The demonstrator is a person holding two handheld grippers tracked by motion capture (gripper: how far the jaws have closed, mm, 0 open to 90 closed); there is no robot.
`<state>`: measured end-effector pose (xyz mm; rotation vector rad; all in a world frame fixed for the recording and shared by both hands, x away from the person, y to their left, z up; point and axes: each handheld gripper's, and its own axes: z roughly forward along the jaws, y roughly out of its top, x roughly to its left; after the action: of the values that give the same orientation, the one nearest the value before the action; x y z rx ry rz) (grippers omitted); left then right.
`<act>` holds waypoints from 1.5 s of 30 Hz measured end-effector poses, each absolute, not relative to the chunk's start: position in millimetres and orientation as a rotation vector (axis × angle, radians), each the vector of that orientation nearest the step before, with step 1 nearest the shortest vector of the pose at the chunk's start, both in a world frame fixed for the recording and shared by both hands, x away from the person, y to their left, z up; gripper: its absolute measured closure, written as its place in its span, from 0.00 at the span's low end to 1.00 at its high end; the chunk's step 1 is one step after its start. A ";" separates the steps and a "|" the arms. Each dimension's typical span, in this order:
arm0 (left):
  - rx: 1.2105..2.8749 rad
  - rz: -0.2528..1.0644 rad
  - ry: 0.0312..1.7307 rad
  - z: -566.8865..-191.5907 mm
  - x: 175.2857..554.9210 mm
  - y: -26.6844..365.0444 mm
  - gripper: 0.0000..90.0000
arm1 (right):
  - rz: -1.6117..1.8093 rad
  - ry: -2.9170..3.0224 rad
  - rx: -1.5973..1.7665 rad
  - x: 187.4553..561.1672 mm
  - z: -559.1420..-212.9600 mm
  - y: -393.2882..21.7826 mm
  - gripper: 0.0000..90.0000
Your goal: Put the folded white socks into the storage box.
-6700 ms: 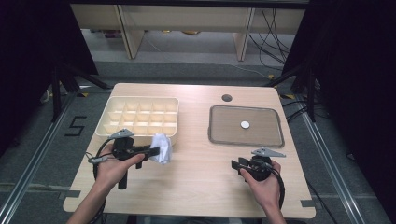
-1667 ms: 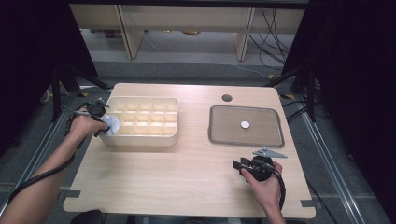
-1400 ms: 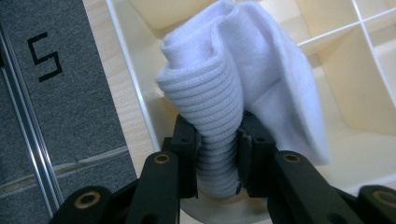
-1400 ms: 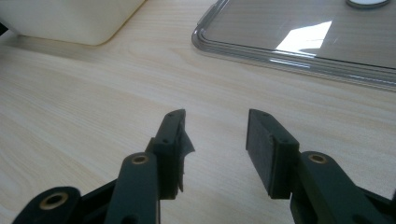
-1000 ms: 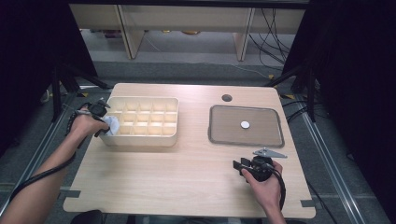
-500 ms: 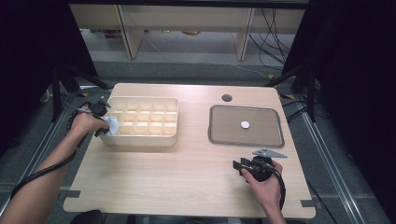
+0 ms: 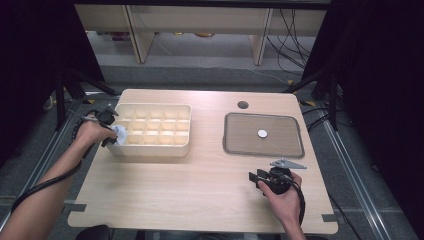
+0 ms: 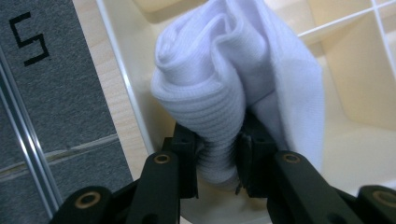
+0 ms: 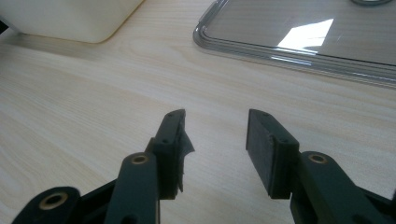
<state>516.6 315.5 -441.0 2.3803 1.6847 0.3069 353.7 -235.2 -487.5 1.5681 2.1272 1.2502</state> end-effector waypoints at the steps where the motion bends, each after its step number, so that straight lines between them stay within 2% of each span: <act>1: 2.398 0.313 1.655 -440.5 516.8 317.4 0.78 | 1.250 2.133 1.569 353.6 -487.2 -235.3 0.64; 14: 2.270 0.325 1.637 -431.0 510.2 321.2 0.65 | 1.248 2.143 1.530 356.0 -488.4 -236.8 0.63; 24: 2.180 0.349 1.658 -422.7 505.0 319.5 0.60 | 1.249 2.151 1.541 355.0 -486.9 -237.5 0.63; 27: 2.220 0.356 1.610 -416.1 505.5 321.3 0.58 | 1.259 2.149 1.532 355.8 -488.2 -236.6 0.63; 33: 2.156 0.389 1.586 -403.6 502.7 322.0 0.53 | 1.256 2.153 1.543 354.8 -486.4 -237.9 0.63; 35: 2.136 0.426 1.560 -398.4 500.6 319.2 0.56 | 1.257 2.153 1.543 354.9 -486.5 -237.9 0.63; 38: 2.167 0.424 1.531 -393.9 498.2 311.6 0.71 | 1.254 2.155 1.544 355.2 -486.8 -237.6 0.63; 45: 2.255 0.395 1.543 -414.4 507.4 302.6 0.90 | 1.257 2.151 1.540 355.1 -487.9 -237.4 0.63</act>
<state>507.4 302.6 -414.4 2.2545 1.5431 0.3947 355.1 -237.4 -487.9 1.5403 2.1506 1.2574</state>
